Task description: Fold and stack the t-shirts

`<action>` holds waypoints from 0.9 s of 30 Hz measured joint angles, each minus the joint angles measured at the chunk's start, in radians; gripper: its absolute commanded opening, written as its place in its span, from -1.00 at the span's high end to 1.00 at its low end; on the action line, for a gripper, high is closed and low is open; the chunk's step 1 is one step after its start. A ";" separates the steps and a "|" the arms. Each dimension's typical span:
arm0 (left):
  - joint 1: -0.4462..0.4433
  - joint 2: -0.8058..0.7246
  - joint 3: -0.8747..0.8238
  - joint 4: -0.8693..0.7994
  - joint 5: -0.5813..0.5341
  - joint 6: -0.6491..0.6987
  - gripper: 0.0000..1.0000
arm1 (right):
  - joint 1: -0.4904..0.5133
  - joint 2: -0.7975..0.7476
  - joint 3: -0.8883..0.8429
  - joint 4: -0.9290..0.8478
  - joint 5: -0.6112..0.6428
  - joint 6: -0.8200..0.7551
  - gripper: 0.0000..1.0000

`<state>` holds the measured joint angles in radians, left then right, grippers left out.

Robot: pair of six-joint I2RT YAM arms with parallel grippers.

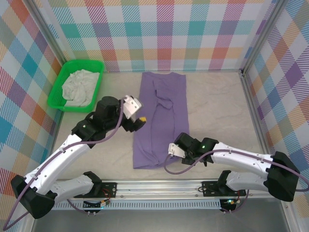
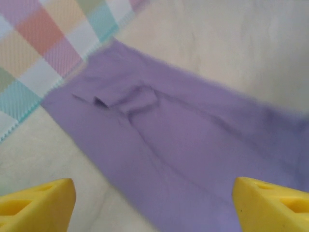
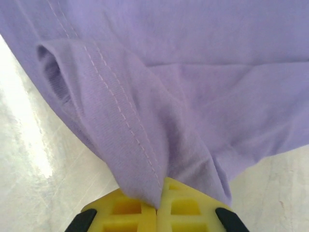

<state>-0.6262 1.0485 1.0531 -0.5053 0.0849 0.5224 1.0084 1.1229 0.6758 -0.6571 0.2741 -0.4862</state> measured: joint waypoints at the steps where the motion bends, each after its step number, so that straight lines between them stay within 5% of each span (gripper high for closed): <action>1: -0.003 0.010 -0.002 -0.050 0.001 0.051 -0.53 | 0.000 -0.010 0.011 -0.008 -0.004 0.005 1.00; 7: -0.063 0.083 -0.066 -0.281 0.002 0.248 -0.42 | 0.000 -0.031 0.035 -0.061 -0.024 0.044 1.00; 12: -0.202 0.089 -0.199 -0.338 -0.008 0.305 -0.44 | 0.000 -0.032 0.035 -0.097 -0.025 0.073 1.00; 18: -0.333 0.120 -0.292 -0.348 -0.031 0.309 -0.46 | 0.000 -0.032 0.035 -0.119 -0.025 0.094 1.00; 27: -0.358 0.276 -0.321 -0.196 -0.068 0.297 -0.41 | 0.000 -0.051 0.035 -0.123 -0.025 0.109 1.00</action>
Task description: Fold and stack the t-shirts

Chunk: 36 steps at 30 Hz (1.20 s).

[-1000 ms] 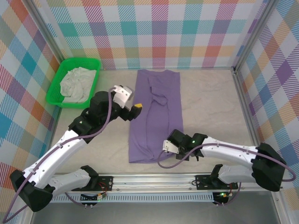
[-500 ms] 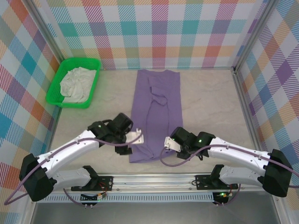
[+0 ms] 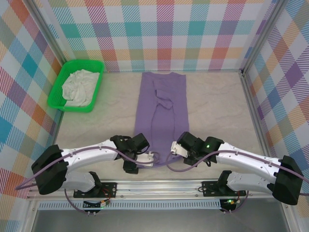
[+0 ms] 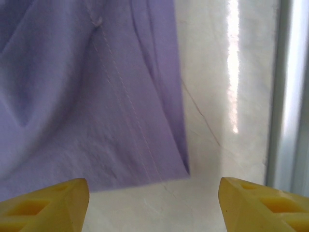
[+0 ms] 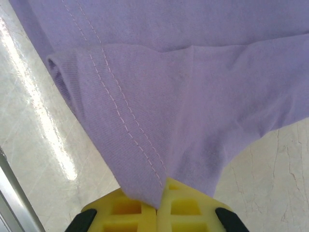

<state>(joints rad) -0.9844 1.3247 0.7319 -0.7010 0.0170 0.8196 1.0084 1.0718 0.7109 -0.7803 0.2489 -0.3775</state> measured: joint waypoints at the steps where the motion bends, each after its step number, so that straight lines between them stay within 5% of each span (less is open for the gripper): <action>1: 0.000 0.016 -0.006 0.026 -0.006 -0.002 -0.41 | 0.000 -0.001 0.000 0.000 0.000 0.000 1.00; 9: -0.002 0.109 -0.024 0.129 -0.021 -0.016 -0.23 | 0.000 -0.002 0.000 0.000 0.000 0.000 1.00; 18: -0.003 0.126 -0.017 0.159 -0.015 -0.023 0.57 | 0.000 -0.003 0.000 0.000 -0.004 0.000 1.00; 20: -0.003 0.126 -0.015 0.159 -0.028 -0.021 1.00 | 0.000 -0.009 0.000 0.000 -0.004 0.000 1.00; 27: -0.004 0.082 0.039 0.061 -0.058 -0.075 1.00 | 0.000 -0.050 0.000 -0.001 -0.007 0.000 1.00; 36: 0.000 -0.192 0.109 -0.004 -0.159 -0.212 1.00 | 0.000 -0.087 0.000 0.001 0.008 0.004 1.00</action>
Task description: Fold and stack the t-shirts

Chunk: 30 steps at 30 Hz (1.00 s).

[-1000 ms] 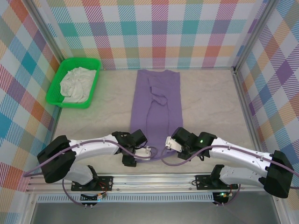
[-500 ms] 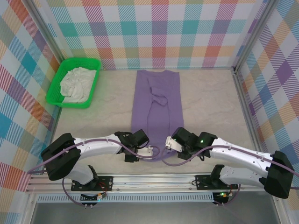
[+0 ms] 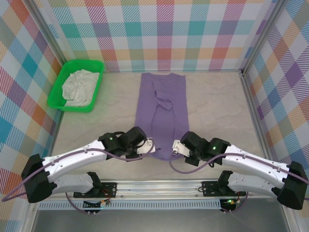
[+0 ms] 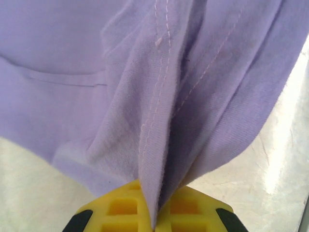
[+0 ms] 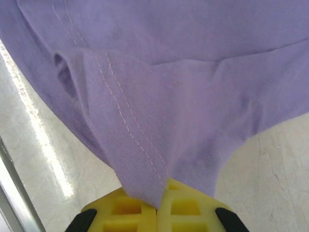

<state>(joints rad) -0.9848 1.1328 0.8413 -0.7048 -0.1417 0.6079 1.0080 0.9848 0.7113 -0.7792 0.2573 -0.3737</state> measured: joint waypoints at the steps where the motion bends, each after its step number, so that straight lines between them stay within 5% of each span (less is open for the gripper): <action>1: 0.006 -0.015 0.005 0.000 -0.011 -0.018 1.00 | -0.001 0.001 0.001 0.000 0.008 0.000 1.00; 13: 0.259 0.014 0.079 0.070 0.032 -0.058 1.00 | -0.198 0.159 0.142 0.116 0.075 -0.040 1.00; 30: 0.485 0.415 0.383 0.136 0.204 0.076 1.00 | -0.460 0.524 0.419 0.245 -0.047 -0.253 1.00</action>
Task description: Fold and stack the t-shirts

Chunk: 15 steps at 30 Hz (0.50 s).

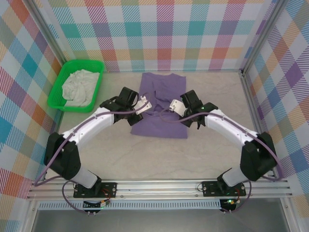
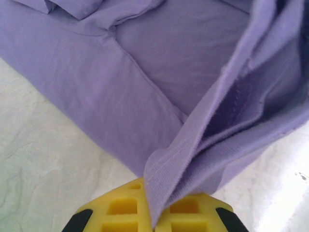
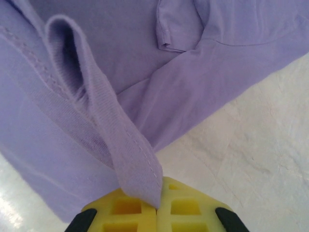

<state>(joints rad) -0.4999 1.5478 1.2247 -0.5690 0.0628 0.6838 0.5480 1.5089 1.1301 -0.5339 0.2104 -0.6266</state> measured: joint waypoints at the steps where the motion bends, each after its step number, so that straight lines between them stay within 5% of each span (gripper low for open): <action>1: 0.011 0.023 0.017 0.000 0.007 0.007 1.00 | -0.008 0.029 0.016 0.006 -0.005 -0.007 1.00; 10: 0.056 0.257 0.134 0.004 0.027 0.043 1.00 | -0.039 0.247 0.114 0.069 0.022 -0.008 0.86; 15: 0.060 0.367 0.178 0.019 0.023 0.030 0.70 | -0.044 0.347 0.159 0.108 0.051 0.024 0.66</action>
<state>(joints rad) -0.4397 1.9152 1.4025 -0.5495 0.0853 0.7136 0.5037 1.8557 1.2888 -0.4263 0.2611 -0.6025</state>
